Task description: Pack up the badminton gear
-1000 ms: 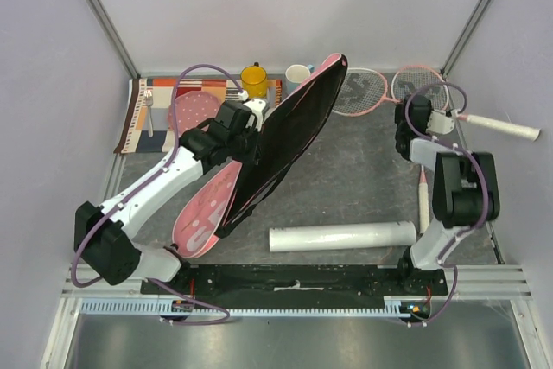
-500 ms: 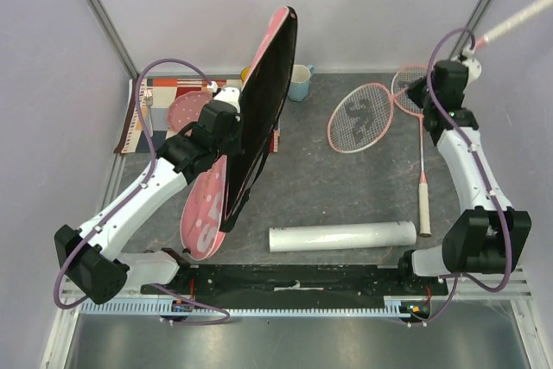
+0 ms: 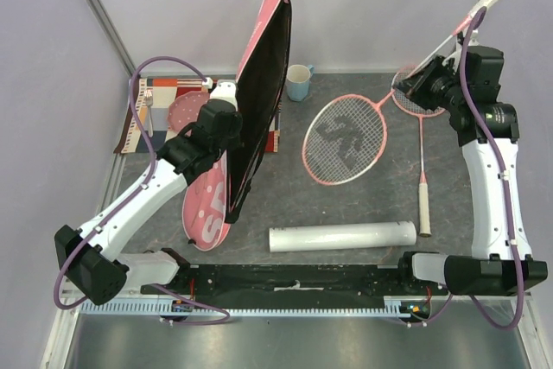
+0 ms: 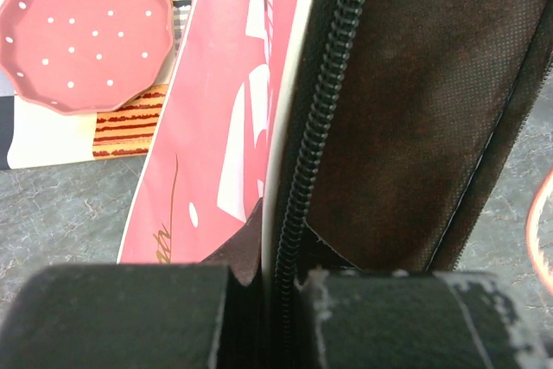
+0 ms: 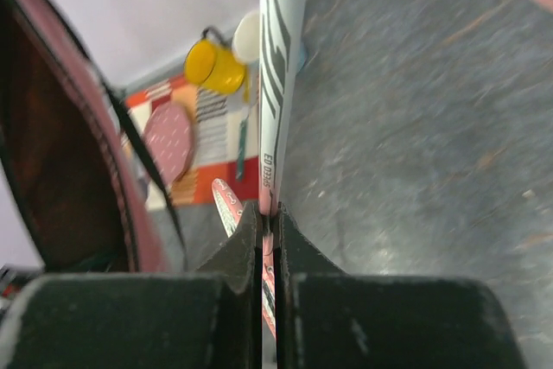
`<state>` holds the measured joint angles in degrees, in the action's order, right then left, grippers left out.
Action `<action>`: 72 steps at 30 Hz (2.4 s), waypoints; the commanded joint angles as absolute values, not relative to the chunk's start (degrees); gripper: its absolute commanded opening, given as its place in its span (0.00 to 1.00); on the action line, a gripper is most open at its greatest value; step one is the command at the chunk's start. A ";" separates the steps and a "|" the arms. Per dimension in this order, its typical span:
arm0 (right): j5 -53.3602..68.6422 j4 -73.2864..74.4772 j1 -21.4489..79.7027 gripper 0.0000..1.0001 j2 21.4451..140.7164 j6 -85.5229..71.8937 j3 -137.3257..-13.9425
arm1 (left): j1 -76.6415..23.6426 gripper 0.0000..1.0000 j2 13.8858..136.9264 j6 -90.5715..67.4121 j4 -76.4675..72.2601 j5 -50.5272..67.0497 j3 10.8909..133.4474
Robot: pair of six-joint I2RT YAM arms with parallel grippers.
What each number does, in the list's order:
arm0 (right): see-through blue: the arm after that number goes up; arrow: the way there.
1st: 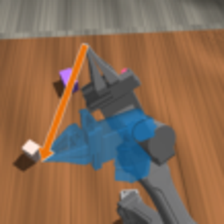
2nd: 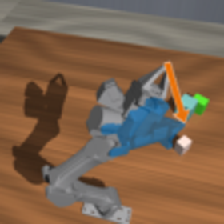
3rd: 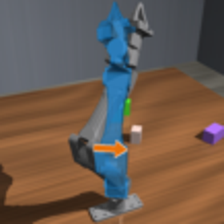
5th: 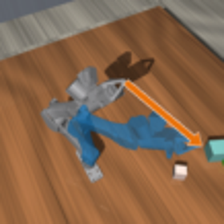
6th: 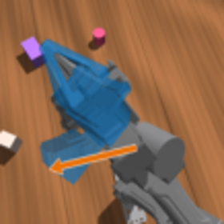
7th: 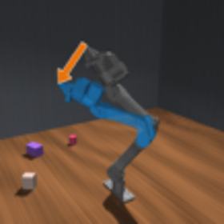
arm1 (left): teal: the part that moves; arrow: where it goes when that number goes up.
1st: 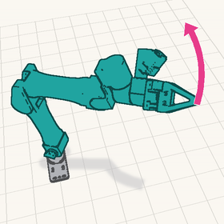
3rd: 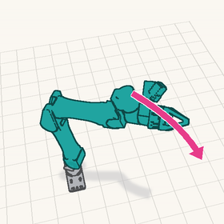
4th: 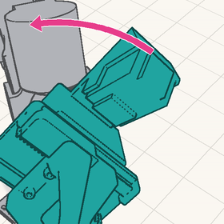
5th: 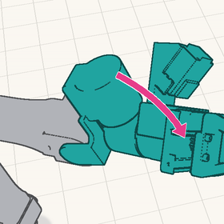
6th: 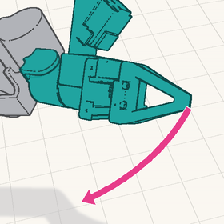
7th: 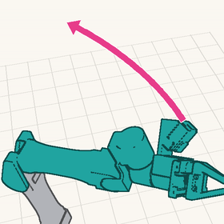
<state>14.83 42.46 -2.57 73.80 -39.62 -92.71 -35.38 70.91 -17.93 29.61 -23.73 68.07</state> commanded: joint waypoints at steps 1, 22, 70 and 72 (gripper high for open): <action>24.17 45.44 1.39 0.00 71.28 -44.82 -93.68 | -35.42 0.02 69.96 -15.48 22.50 -24.00 68.38; 15.65 51.41 14.33 0.00 69.00 -47.90 -102.48 | -36.04 0.02 66.09 -13.80 15.38 -19.60 61.96; -39.47 8.70 55.28 0.00 81.65 -58.45 -81.30 | -39.37 0.02 58.71 -39.19 15.38 -0.35 65.38; -36.41 11.32 55.55 0.00 84.44 -57.66 -83.22 | -39.37 0.02 59.06 -39.11 14.68 -0.35 65.74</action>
<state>-35.70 19.35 54.59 83.13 -60.38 -81.28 -38.98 58.89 -34.20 19.62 -3.22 61.82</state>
